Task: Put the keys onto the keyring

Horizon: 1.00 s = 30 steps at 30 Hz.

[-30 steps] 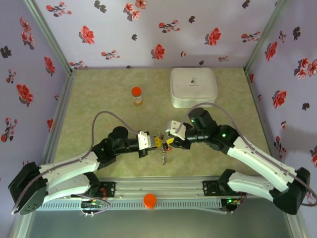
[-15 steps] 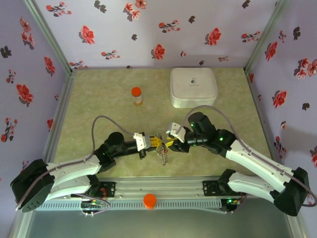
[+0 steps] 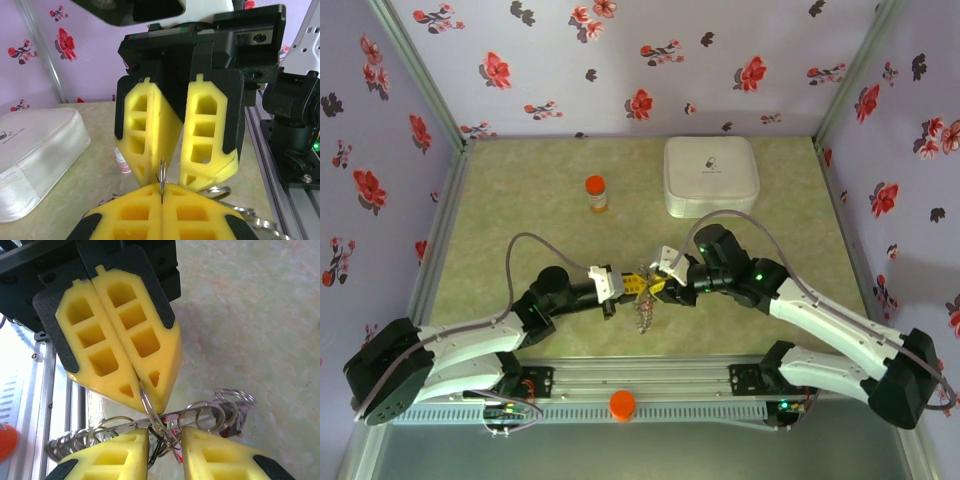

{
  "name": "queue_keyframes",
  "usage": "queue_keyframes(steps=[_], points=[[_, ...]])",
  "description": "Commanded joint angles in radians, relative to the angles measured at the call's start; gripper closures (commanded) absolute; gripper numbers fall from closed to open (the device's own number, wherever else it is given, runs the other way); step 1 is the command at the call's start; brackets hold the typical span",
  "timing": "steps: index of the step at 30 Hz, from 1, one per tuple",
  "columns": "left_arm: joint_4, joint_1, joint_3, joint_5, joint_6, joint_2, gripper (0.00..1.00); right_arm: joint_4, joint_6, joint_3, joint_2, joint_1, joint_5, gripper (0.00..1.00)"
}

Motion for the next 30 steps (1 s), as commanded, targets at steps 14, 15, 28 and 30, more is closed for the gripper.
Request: queue_keyframes(steps=[14,15,28,30], points=[[0.191,-0.005,0.006,0.049,-0.033,0.010,1.00,-0.018,-0.004,-0.008,-0.030,0.005,0.020,0.75],[0.192,-0.005,0.004,0.048,-0.033,0.009,1.00,-0.028,-0.007,-0.011,-0.039,0.006,0.028,0.74],[0.192,-0.005,0.004,0.050,-0.035,0.005,1.00,-0.071,-0.014,0.005,-0.058,0.005,0.041,0.89],[0.192,-0.005,0.007,0.066,-0.040,0.005,1.00,-0.071,-0.017,0.013,-0.050,0.006,0.044,0.93]])
